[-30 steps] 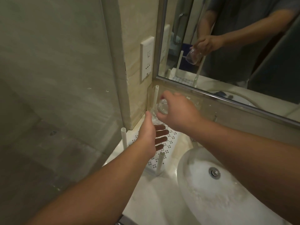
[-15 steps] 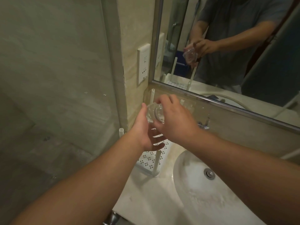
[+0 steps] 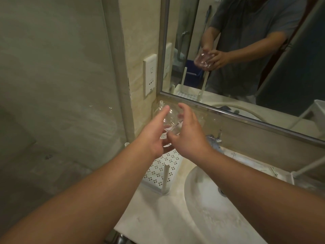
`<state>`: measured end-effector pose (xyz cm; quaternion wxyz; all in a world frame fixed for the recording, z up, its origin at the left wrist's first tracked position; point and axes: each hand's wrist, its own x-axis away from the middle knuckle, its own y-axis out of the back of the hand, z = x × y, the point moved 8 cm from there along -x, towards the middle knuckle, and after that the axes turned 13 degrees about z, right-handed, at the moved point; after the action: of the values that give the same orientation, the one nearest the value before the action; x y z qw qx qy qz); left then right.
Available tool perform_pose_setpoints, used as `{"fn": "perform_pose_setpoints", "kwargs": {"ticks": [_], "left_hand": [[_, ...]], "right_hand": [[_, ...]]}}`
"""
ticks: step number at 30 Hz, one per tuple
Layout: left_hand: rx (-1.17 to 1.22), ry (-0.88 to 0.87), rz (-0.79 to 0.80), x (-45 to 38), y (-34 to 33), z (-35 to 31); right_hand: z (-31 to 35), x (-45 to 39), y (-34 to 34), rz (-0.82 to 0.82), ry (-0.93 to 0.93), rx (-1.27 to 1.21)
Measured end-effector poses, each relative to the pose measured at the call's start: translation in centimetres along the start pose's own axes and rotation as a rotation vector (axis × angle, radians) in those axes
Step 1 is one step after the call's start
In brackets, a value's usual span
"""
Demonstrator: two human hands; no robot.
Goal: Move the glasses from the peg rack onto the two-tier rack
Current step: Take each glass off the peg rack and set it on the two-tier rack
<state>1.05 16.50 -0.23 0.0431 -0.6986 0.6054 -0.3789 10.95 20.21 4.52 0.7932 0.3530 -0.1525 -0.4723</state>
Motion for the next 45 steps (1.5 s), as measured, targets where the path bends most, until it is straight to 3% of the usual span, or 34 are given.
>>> {"fn": "perform_pose_setpoints", "kwargs": {"ticks": [8, 16, 26, 45], "left_hand": [[-0.106, -0.255, 0.011, -0.3, -1.4, -0.8], [-0.44, -0.49, 0.035, 0.2, -3.2, -0.8], [-0.54, -0.441, 0.151, -0.7, -9.3, 2.6], [-0.669, -0.42, 0.356, -3.1, -30.5, 13.0]], "right_hand": [[-2.1, 0.3, 0.6, 0.023, -0.061, -0.074], [-4.2, 1.4, 2.4, -0.008, -0.099, -0.226], [-8.8, 5.3, 7.1, -0.113, -0.166, -0.253], [-21.2, 17.1, 24.1, -0.341, -0.331, -0.192]]}}
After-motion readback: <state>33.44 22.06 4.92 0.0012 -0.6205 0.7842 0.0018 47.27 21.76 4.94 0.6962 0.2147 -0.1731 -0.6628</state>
